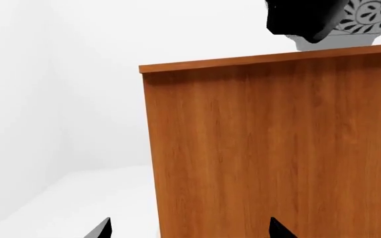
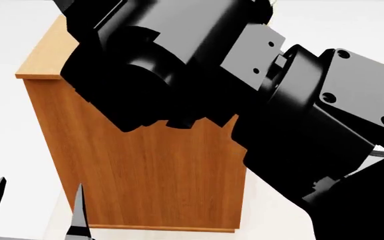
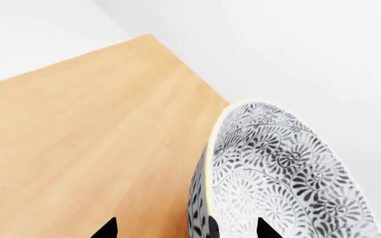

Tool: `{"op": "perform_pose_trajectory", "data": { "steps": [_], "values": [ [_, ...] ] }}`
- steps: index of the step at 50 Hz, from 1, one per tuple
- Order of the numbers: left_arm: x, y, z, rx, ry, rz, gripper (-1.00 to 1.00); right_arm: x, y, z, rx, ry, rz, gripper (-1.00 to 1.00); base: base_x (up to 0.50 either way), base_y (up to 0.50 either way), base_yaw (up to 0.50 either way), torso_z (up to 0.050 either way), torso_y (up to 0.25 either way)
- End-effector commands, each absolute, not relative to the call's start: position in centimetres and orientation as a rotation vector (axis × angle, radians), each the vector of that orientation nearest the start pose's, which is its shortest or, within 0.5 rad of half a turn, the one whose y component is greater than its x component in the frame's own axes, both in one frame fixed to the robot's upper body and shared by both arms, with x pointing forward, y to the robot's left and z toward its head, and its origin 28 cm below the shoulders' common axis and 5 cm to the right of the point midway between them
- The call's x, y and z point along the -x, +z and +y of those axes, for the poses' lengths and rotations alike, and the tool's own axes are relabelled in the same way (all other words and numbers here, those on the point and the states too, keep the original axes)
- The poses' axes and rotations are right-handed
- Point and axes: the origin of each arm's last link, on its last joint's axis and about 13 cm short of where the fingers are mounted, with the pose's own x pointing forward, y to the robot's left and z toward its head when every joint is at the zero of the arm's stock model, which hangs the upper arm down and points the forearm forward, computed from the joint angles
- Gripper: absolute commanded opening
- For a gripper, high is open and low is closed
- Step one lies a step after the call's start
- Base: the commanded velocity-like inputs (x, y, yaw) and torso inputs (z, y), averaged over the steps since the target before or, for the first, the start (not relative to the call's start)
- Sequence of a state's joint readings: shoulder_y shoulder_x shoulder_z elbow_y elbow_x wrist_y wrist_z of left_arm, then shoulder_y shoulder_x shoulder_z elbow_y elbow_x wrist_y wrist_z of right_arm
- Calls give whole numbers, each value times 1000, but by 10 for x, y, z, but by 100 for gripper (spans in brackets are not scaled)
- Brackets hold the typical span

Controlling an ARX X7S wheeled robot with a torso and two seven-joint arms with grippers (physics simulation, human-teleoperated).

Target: Put the bowl on the top of the cabinet.

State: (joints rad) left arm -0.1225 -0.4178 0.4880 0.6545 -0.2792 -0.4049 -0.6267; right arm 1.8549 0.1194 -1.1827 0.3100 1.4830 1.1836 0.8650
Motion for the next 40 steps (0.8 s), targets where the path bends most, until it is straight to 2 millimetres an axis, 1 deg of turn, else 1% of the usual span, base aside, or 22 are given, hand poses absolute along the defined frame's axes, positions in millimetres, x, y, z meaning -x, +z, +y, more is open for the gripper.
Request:
{"op": "perform_pose_trajectory", "data": {
  "steps": [1,4,11,17,20,22,25,27,29,31,32,40],
  "values": [
    [-184,117,177,-81,-16,-203,100,-298,357,16,698,165,190,100,0,0,0,0,0],
    [-184,117,176,-82,-17,-205,100,-296,360,15,692,163,180,100,0,0,0,0,0],
    [-184,117,176,-84,-17,-205,100,-295,361,13,687,160,176,100,0,0,0,0,0],
    [-184,118,176,-83,-17,-206,100,-287,374,8,659,169,142,100,0,0,0,0,0],
    [-184,117,177,-83,-17,-206,100,-278,385,5,664,157,98,100,0,0,0,0,0],
    [-184,117,177,-82,-15,-205,100,-270,400,-1,641,134,48,100,0,0,0,0,0],
    [-184,117,177,-82,-17,-205,100,-261,411,-5,638,118,9,100,0,0,0,0,0],
    [-184,118,176,-81,-21,-207,100,-249,421,-8,618,129,-33,100,0,0,0,0,0],
    [-184,118,176,-81,-23,-208,100,-241,425,-10,623,127,-58,100,0,0,0,0,0],
    [-184,117,176,-81,-23,-208,100,-241,425,-10,623,127,-58,100,0,0,0,0,0],
    [-183,117,176,-80,-23,-208,100,-225,434,-18,634,94,-124,100,0,0,0,0,0],
    [-182,121,175,-83,-27,-215,100,-202,447,-44,607,44,-180,100,0,0,0,0,0]
  ]
}}
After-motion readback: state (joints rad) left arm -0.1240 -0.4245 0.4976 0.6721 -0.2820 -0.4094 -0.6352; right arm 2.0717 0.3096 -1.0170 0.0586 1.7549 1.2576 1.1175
